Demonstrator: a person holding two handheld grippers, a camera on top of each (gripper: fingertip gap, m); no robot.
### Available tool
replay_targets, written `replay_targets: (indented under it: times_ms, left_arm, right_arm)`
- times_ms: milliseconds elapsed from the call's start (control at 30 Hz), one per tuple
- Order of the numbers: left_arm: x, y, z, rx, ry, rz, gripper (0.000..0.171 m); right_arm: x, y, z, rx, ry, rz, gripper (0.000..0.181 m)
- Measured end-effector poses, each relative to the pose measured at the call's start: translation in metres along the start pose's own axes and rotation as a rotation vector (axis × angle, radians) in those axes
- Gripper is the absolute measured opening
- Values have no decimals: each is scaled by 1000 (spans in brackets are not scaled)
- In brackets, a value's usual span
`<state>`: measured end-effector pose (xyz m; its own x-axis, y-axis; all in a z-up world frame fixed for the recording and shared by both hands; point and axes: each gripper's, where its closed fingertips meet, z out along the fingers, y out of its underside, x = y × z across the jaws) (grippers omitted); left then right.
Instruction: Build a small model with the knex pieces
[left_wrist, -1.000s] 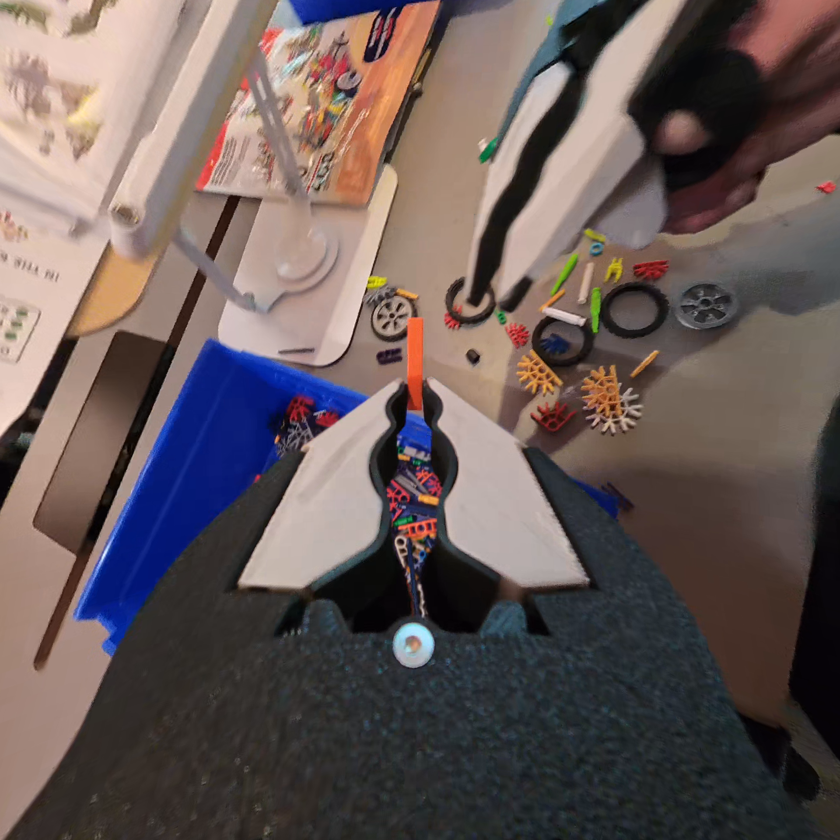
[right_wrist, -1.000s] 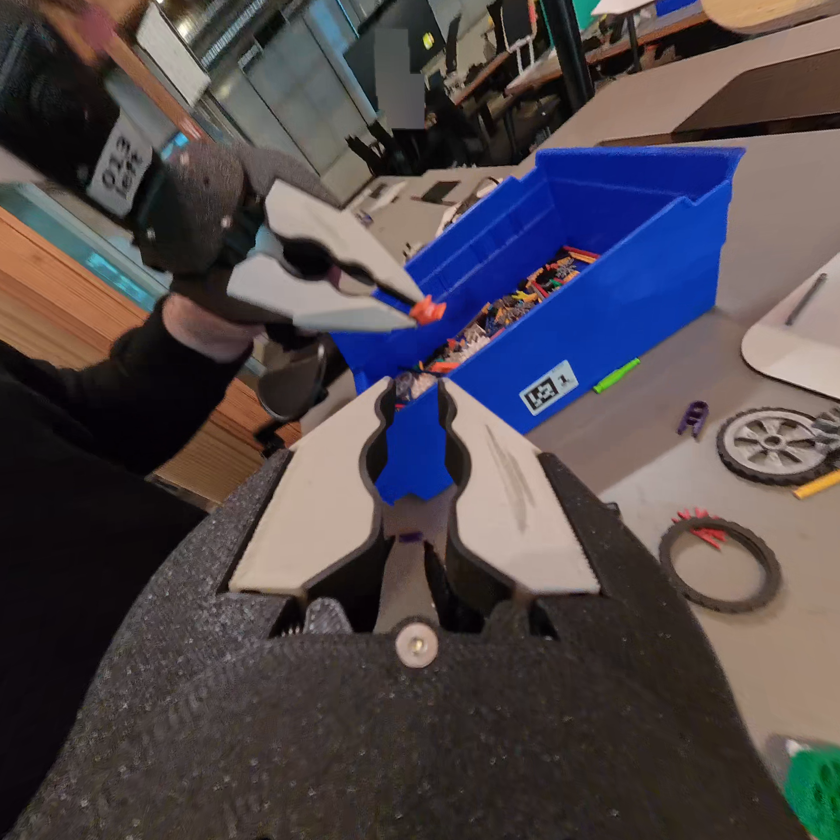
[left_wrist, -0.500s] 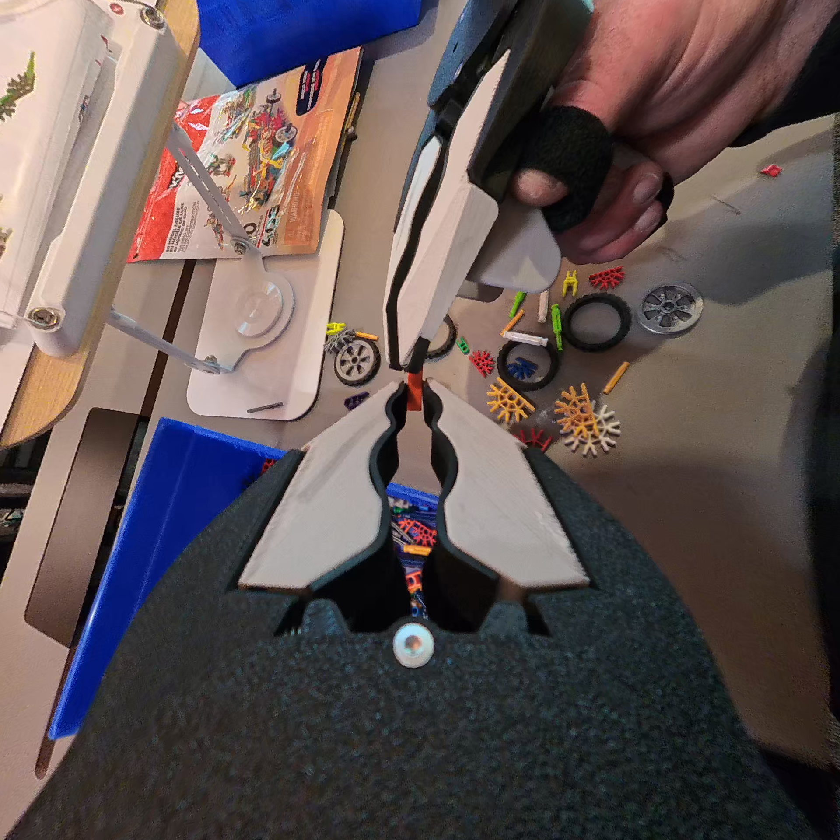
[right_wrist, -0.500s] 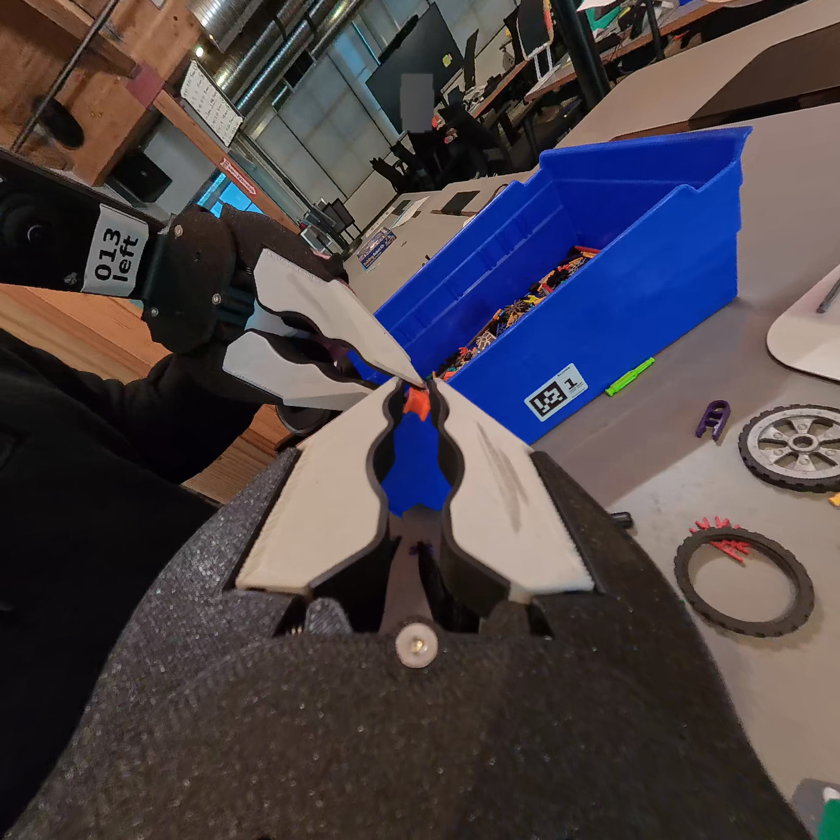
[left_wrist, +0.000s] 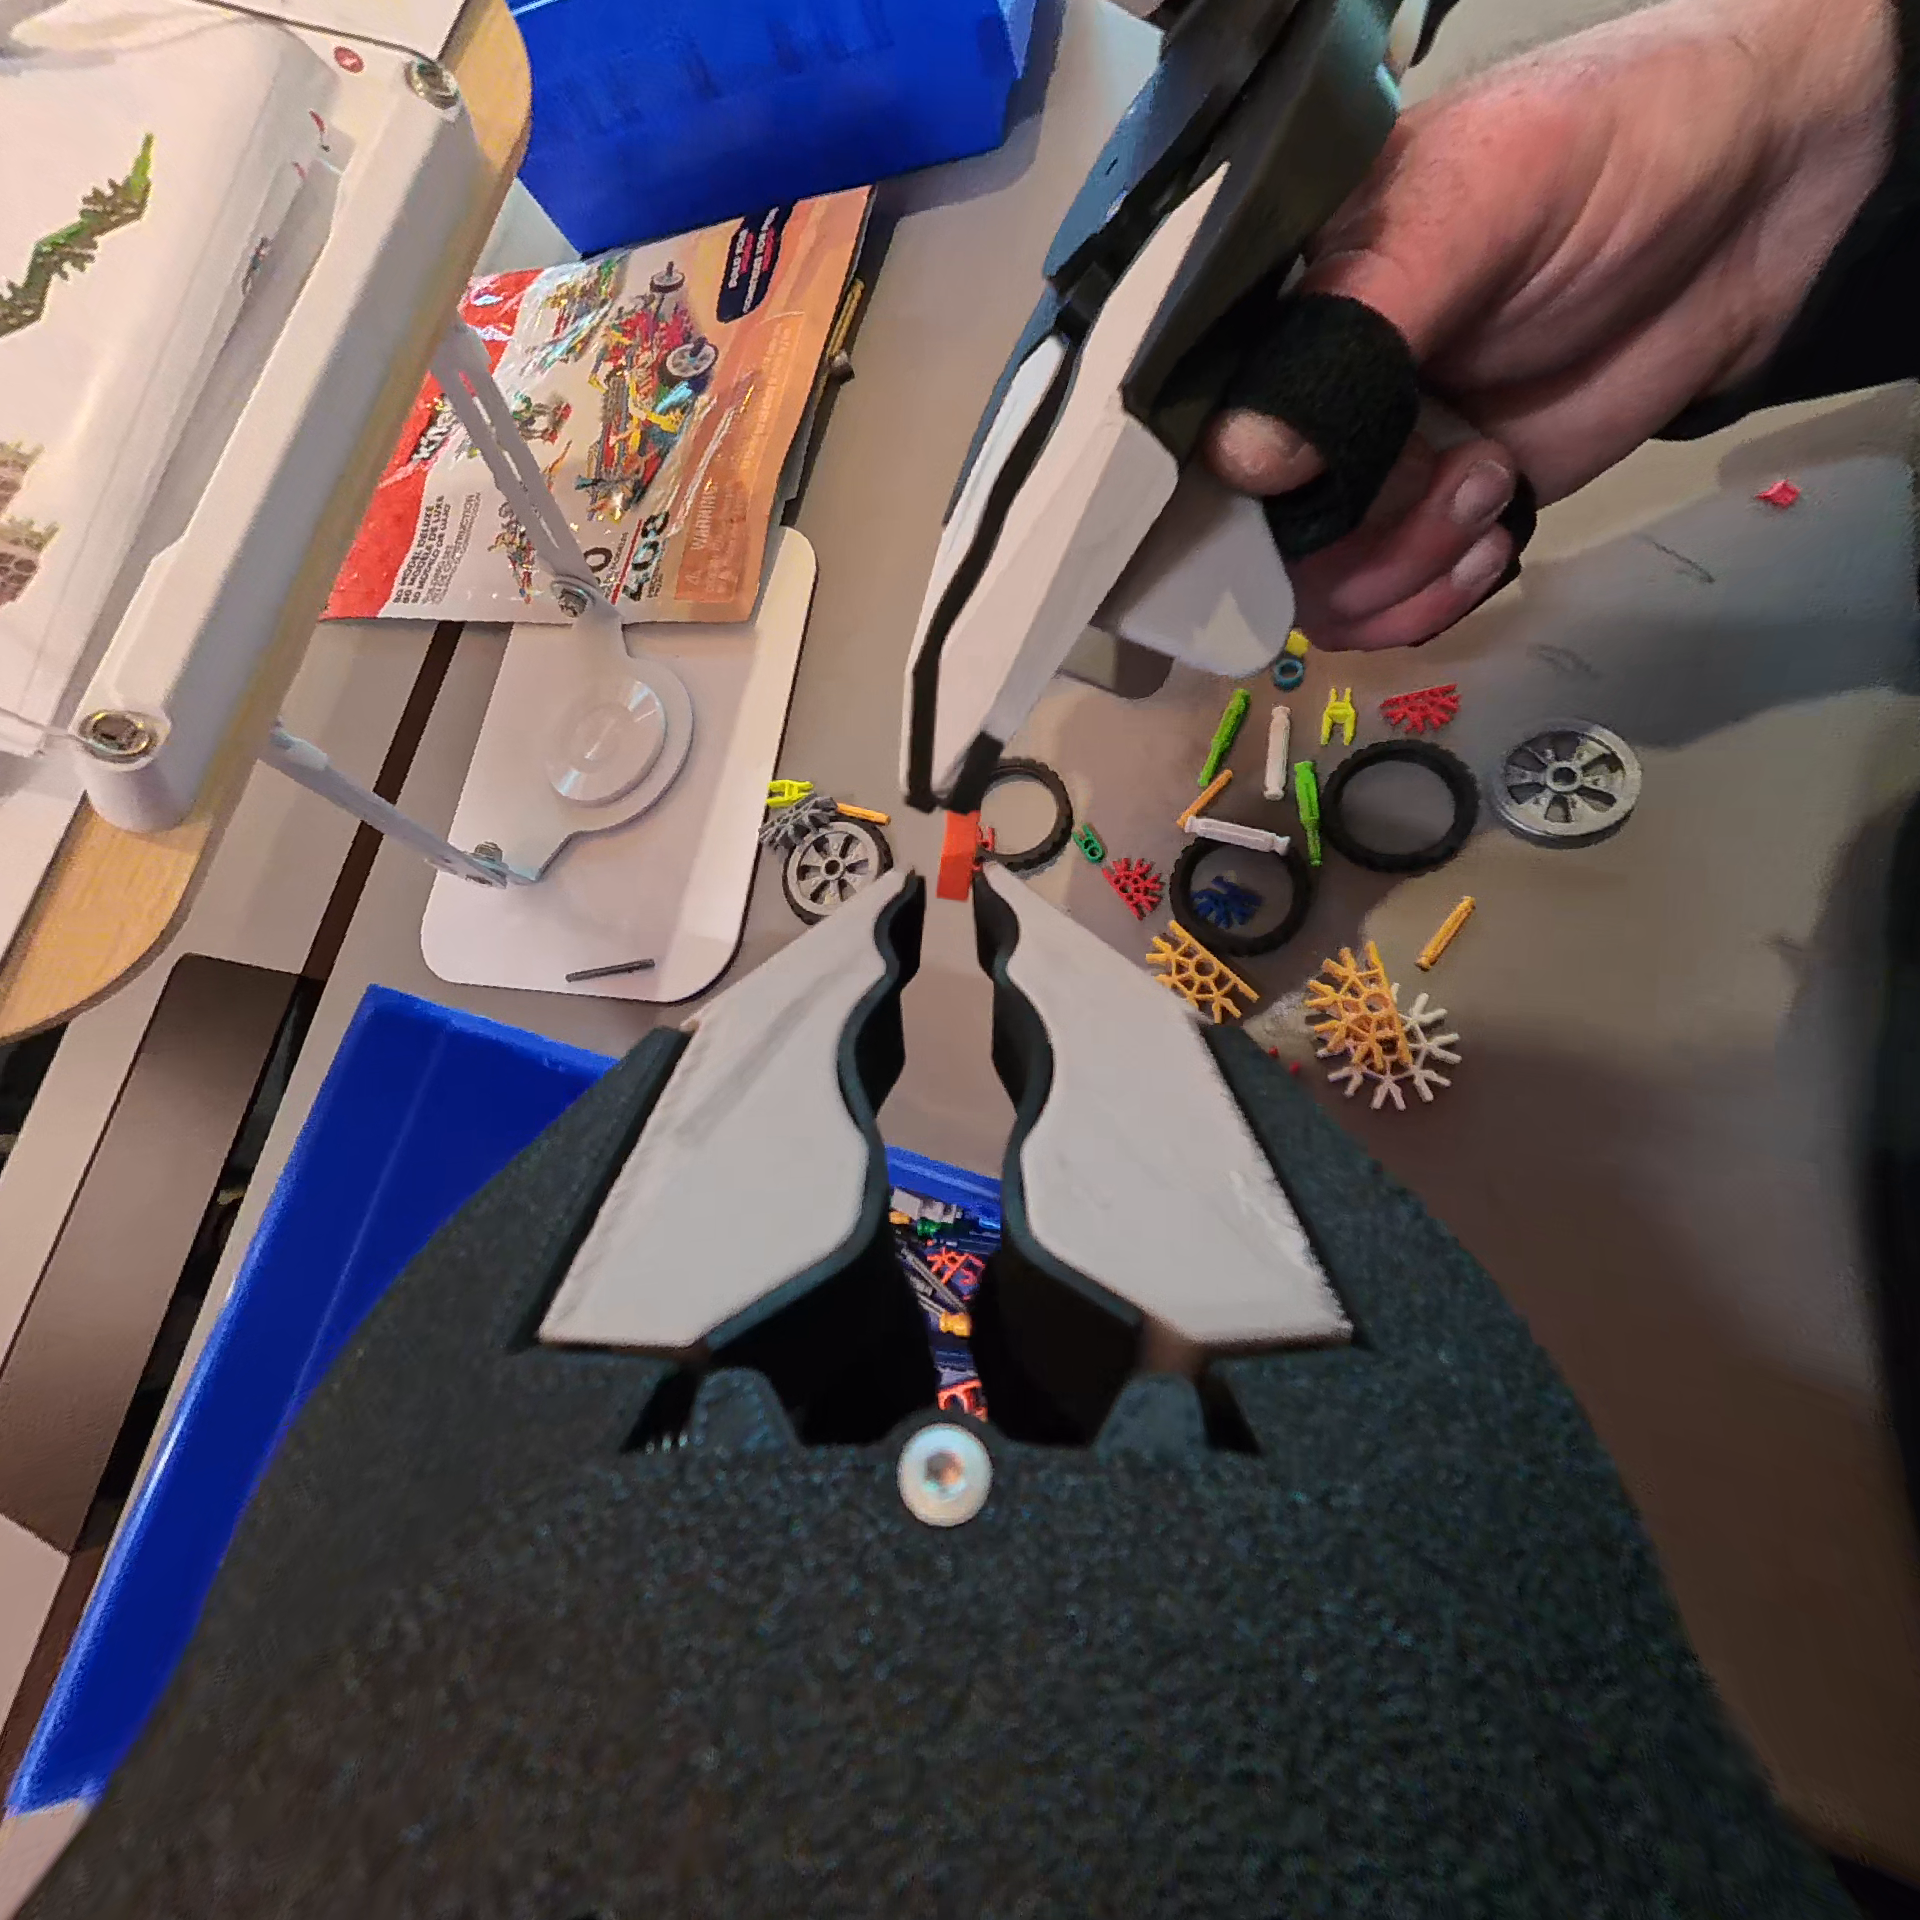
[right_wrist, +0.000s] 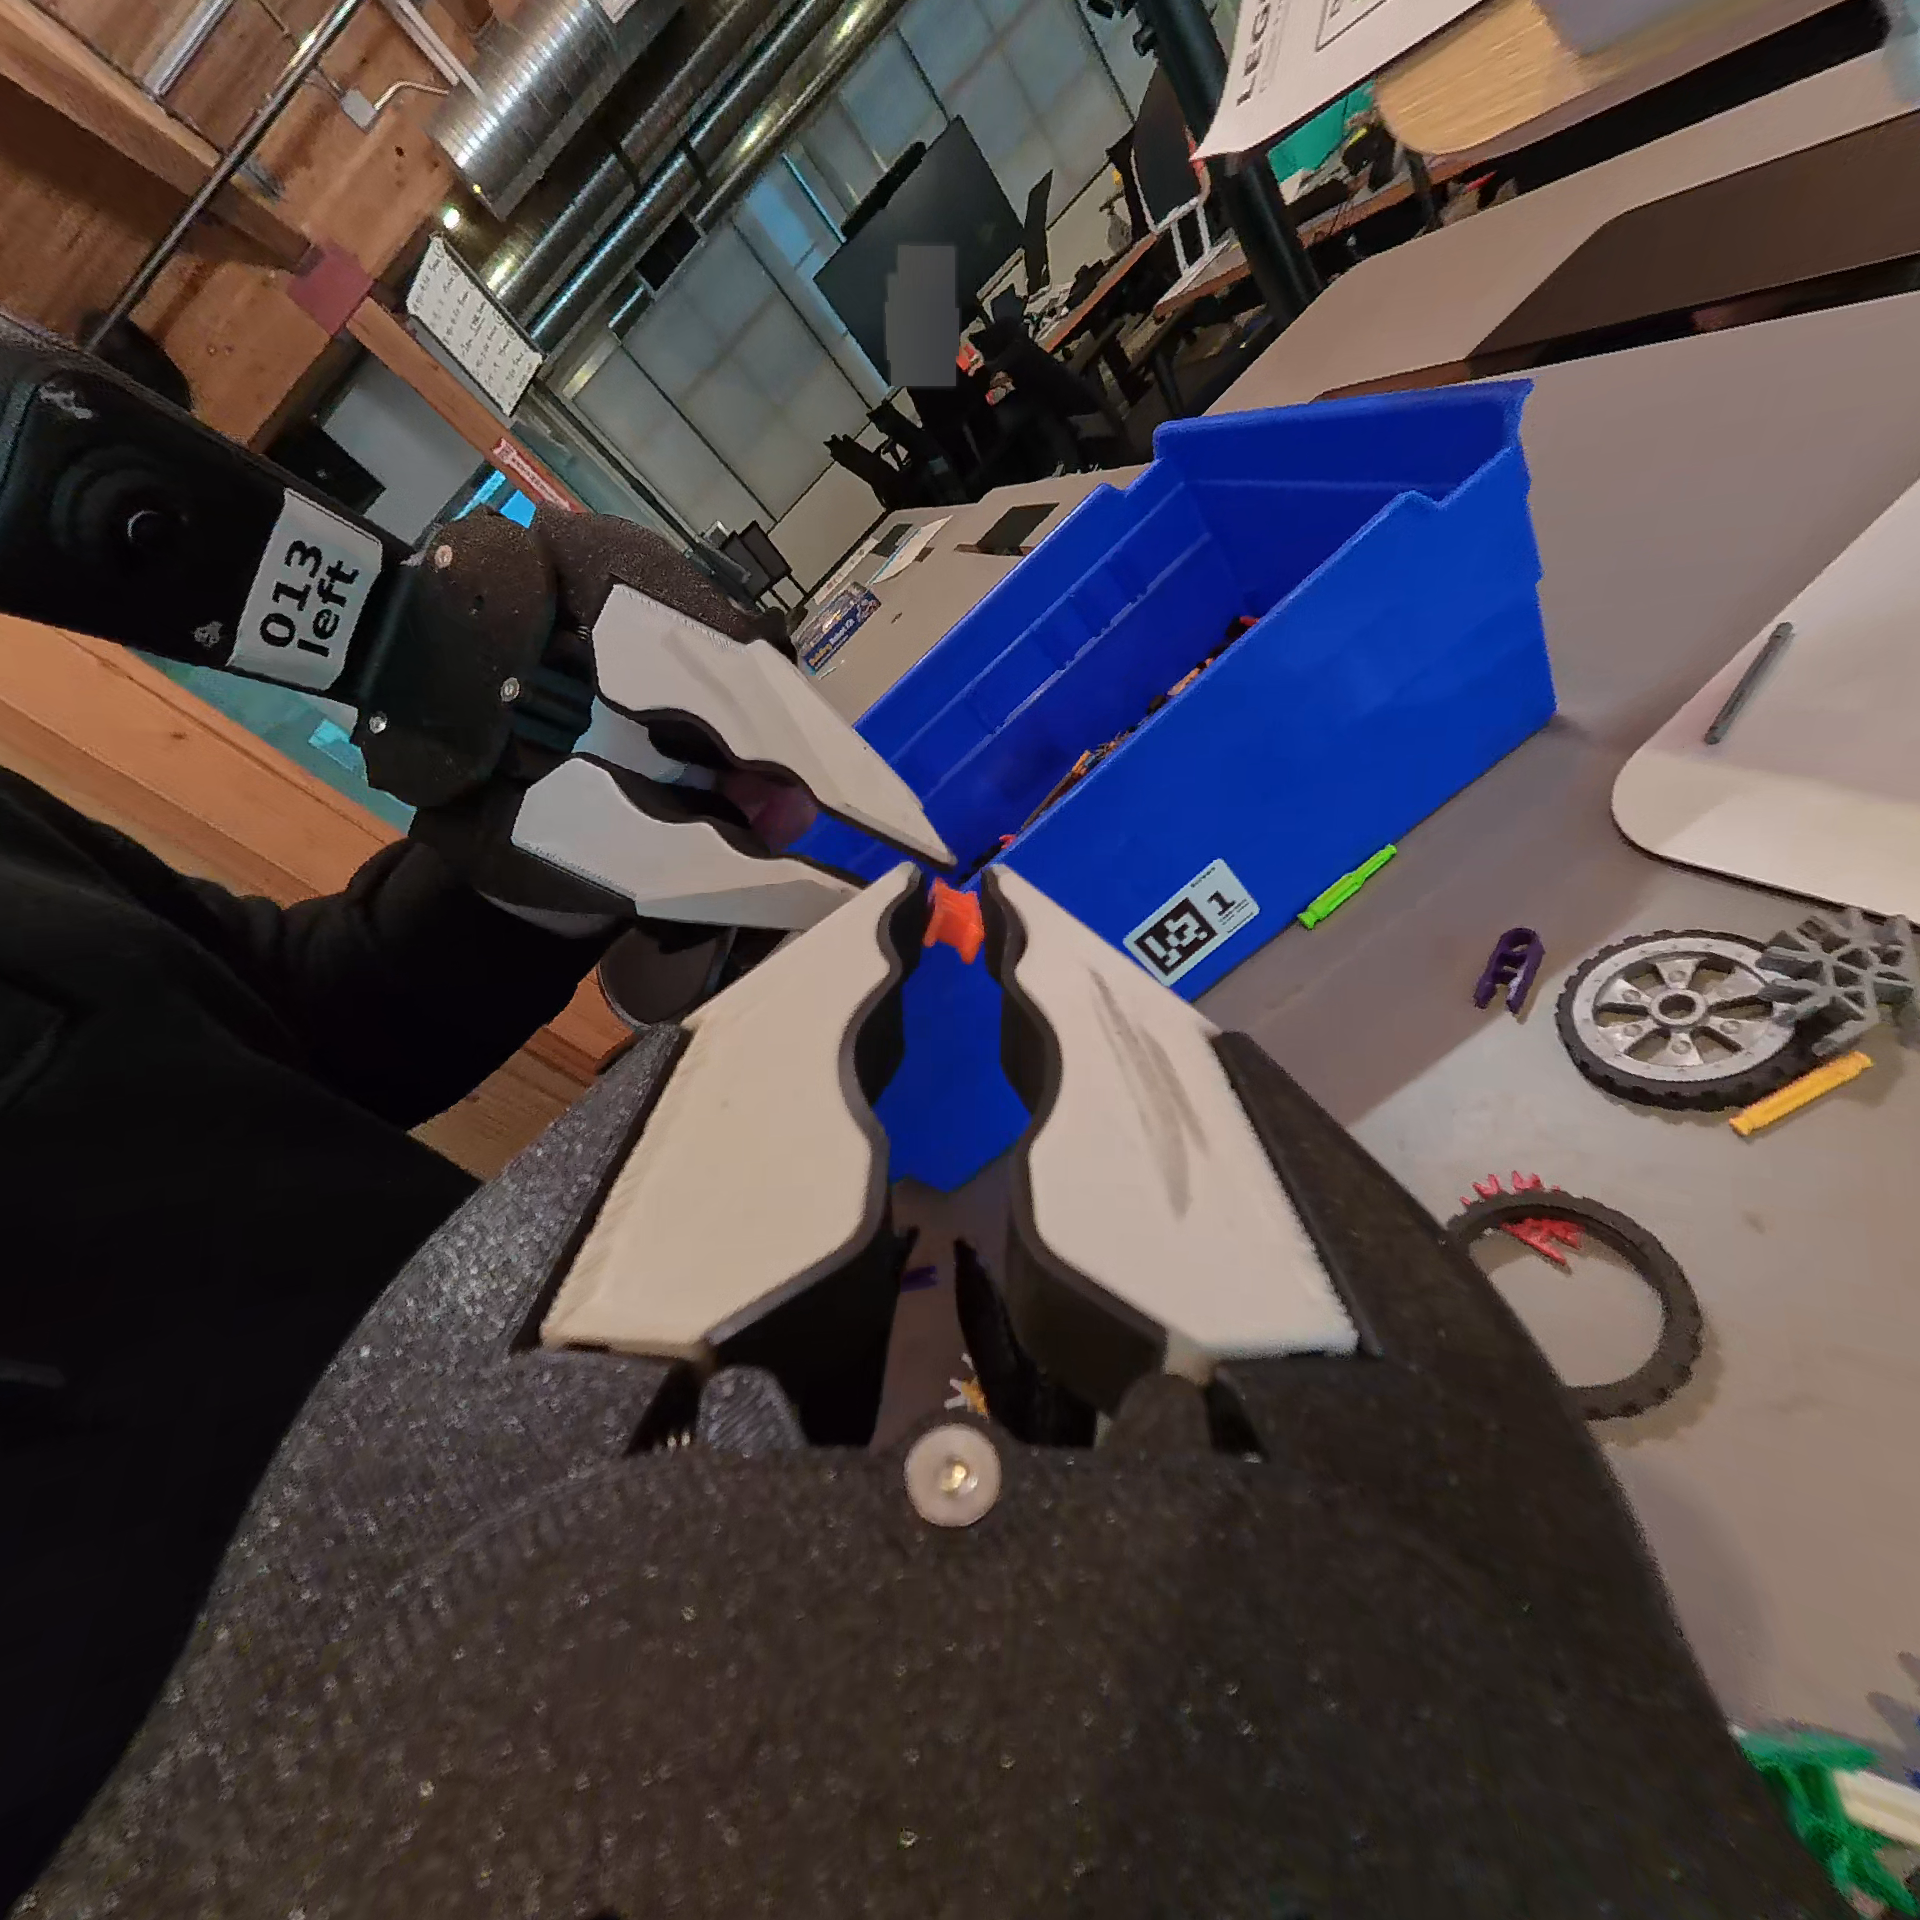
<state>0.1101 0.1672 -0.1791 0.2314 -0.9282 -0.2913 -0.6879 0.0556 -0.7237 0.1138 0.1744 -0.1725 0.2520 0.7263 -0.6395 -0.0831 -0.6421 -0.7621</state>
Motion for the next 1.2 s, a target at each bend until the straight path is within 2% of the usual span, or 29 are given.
replay_targets:
  times_ms: [167, 367, 467, 567, 700, 800, 967, 1200]
  left_arm:
    - [-12, 5, -5, -9, -33, -19, 9]
    - [-27, 25, -11, -76, -80, -39, 11]
    - [-37, 37, -18, -103, -111, -73, 10]
    - [-52, 56, -29, -160, -163, -98, 10]
    - [-61, 92, -42, -269, -159, -191, 13]
    - [-57, 119, -41, -335, -123, -251, 15]
    - [-34, 150, -26, -413, -23, -338, 18]
    - [-15, 156, 2, -422, 63, -408, 18]
  right_arm:
    - [16, 4, -9, -22, 61, -9, 10]
    - [34, 41, -12, -208, 157, -85, 10]
    - [32, 52, -11, -251, 157, -110, 10]
    - [30, 57, -10, -269, 154, -122, 10]
    - [26, 61, -12, -282, 154, -141, 10]
    - [26, 66, -13, -297, 153, -135, 10]
    - [23, 68, -13, -309, 150, -140, 10]
    - [21, 67, -12, -309, 146, -144, 10]
